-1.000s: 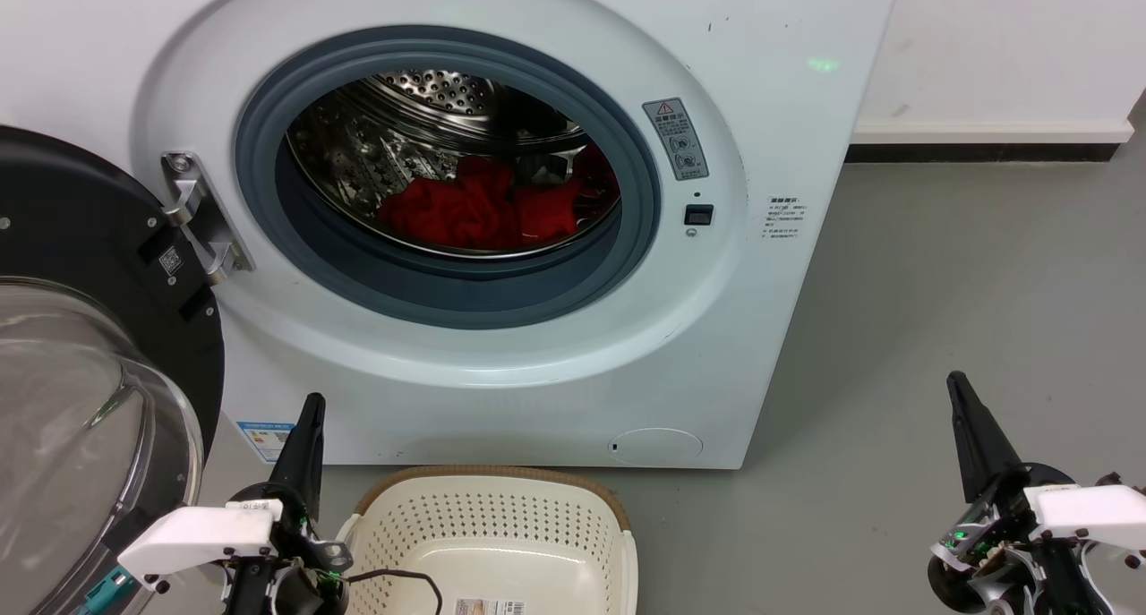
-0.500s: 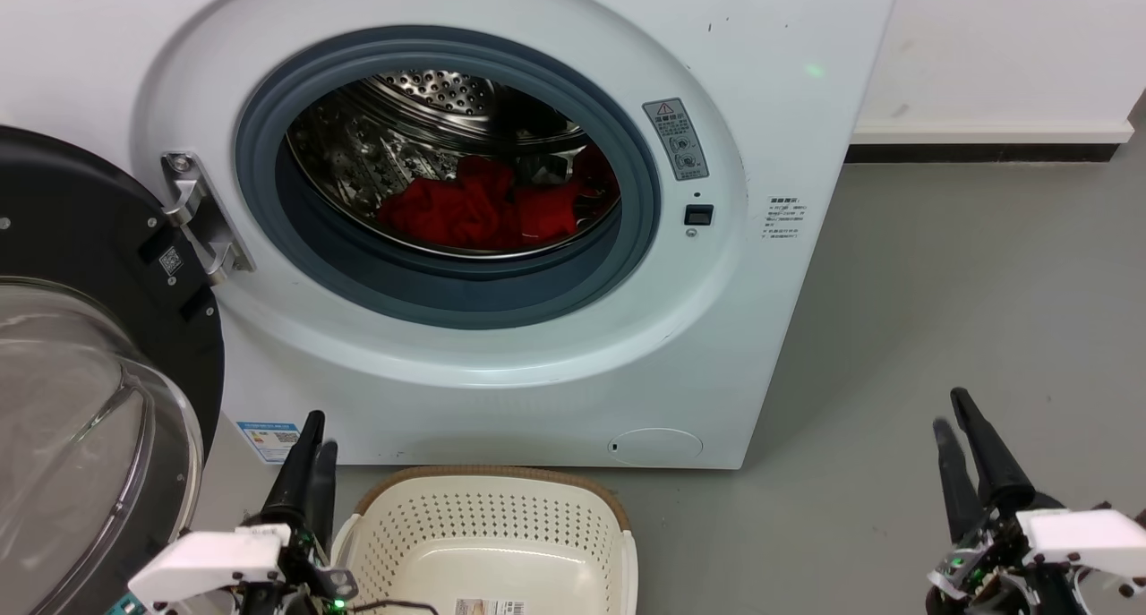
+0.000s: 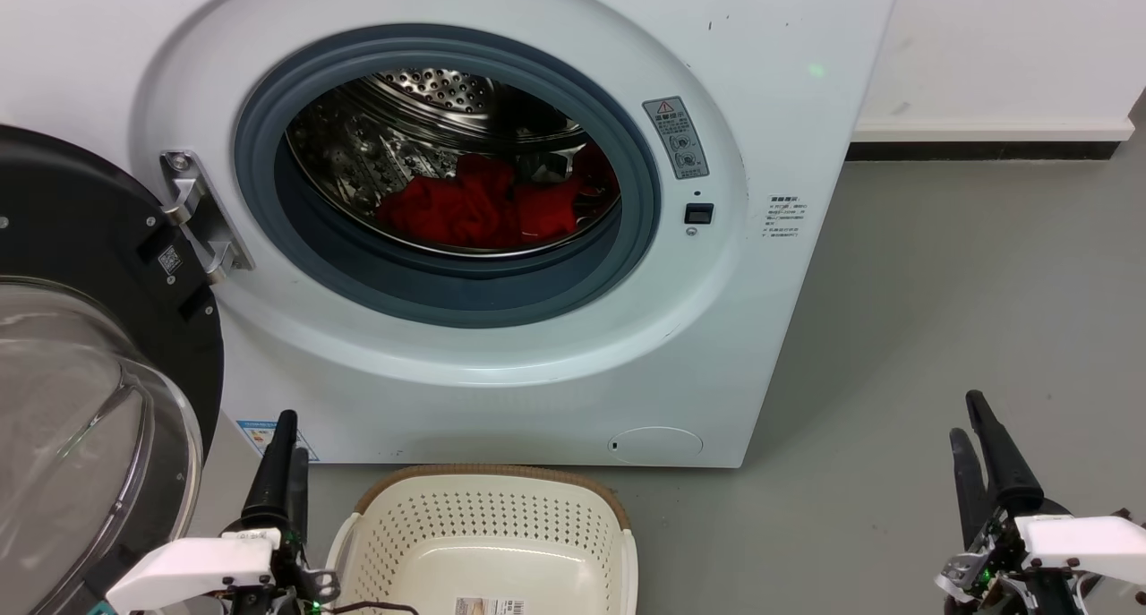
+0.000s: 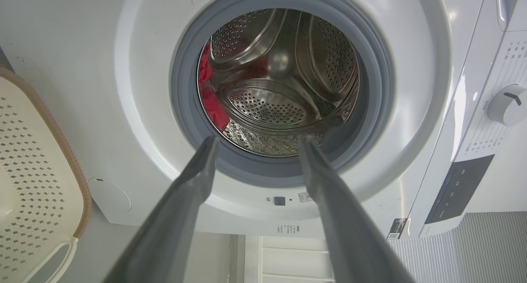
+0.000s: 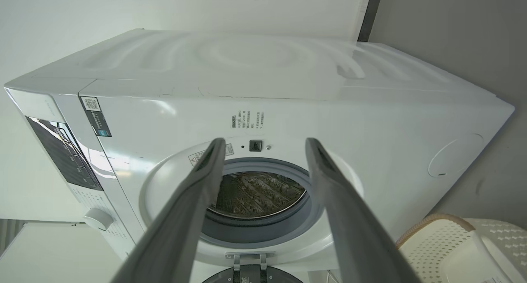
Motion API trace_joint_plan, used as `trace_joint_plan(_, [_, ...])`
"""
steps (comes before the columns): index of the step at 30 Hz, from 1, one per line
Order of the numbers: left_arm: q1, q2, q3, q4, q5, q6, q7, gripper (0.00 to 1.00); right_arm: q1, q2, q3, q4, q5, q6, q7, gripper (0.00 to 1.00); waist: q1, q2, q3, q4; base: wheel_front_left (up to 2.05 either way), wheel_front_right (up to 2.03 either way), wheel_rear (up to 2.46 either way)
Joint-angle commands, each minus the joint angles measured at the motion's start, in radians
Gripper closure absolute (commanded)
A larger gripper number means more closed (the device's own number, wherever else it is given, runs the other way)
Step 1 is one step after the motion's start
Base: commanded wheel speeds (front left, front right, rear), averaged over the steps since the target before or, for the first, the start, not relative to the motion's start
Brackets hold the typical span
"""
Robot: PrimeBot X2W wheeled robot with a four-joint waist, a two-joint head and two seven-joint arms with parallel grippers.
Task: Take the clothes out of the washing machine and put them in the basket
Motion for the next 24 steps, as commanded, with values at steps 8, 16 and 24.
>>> trace_joint_plan(8, [-0.011,0.002,0.051,-0.012,0.11,0.0,-0.038,0.0,-0.012,-0.002,-0.041,-0.029,-0.165,0.0,-0.039,0.0,0.0,-0.0001,0.0,-0.003,0.0,0.0,0.0])
trace_joint_plan(16, [-0.02,0.003,0.11,-0.091,0.25,0.01,-0.07,0.0,-0.025,-0.002,-0.071,-0.114,-0.453,0.0,-0.071,0.0,0.0,-0.0001,0.003,-0.004,0.0,0.0,0.0])
trace_joint_plan(24, [-0.013,0.003,0.104,-0.198,0.412,0.073,-0.099,0.0,-0.023,-0.002,-0.04,-0.225,-0.738,0.0,-0.101,0.0,0.0,-0.0001,0.01,-0.006,0.0,0.0,0.0])
